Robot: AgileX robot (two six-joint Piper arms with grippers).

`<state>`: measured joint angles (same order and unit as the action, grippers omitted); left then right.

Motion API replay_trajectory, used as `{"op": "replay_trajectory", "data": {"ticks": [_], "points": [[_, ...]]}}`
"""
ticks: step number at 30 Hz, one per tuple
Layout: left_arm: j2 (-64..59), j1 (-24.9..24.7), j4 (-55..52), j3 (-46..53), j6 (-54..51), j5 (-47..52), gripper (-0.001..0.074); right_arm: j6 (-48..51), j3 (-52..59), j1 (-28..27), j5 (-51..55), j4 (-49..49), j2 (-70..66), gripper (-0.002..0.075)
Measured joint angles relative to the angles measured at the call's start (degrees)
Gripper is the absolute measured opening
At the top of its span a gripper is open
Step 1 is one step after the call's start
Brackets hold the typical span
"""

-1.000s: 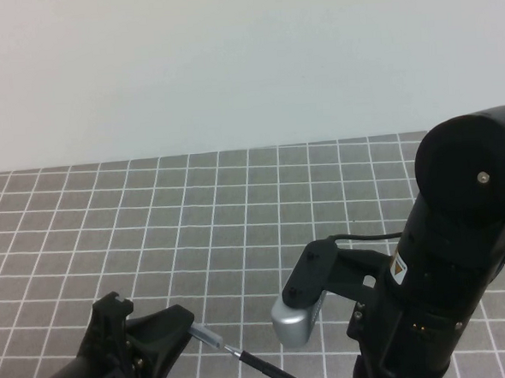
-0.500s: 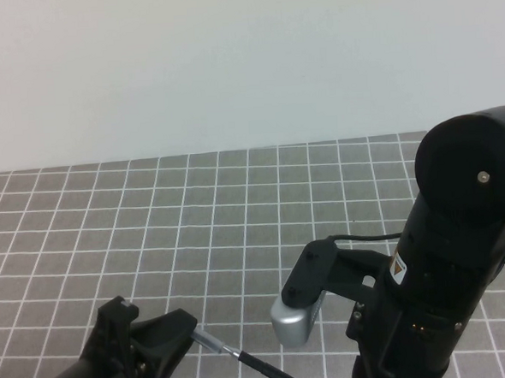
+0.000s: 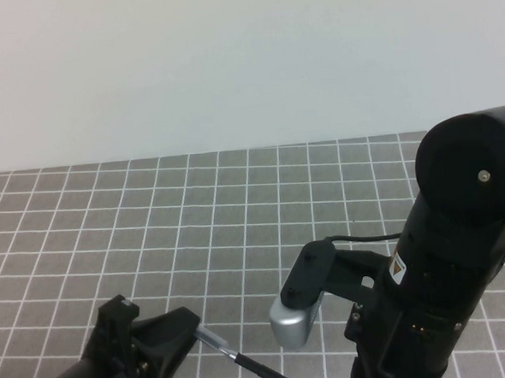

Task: Cap the pen
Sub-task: 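Pick up the pen and its cap, cap the pen, and set it down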

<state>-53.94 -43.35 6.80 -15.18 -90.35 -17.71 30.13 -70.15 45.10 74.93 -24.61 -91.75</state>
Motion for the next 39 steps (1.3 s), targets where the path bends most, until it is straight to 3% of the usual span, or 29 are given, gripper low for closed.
{"op": "replay_trajectory", "data": {"ticks": [13, 39], "points": [[0.0, -1.58, 0.16, 0.0, 1.0, 0.13, 0.0001, 1.6, 0.0, 0.0, -1.63, 0.0, 0.0, -0.0004], [0.0, -2.76, -9.36, 0.0, 3.15, 1.71, 0.0001, 1.32, -5.23, 0.0, -0.04, -1.2, -2.39, -0.0004]]}}
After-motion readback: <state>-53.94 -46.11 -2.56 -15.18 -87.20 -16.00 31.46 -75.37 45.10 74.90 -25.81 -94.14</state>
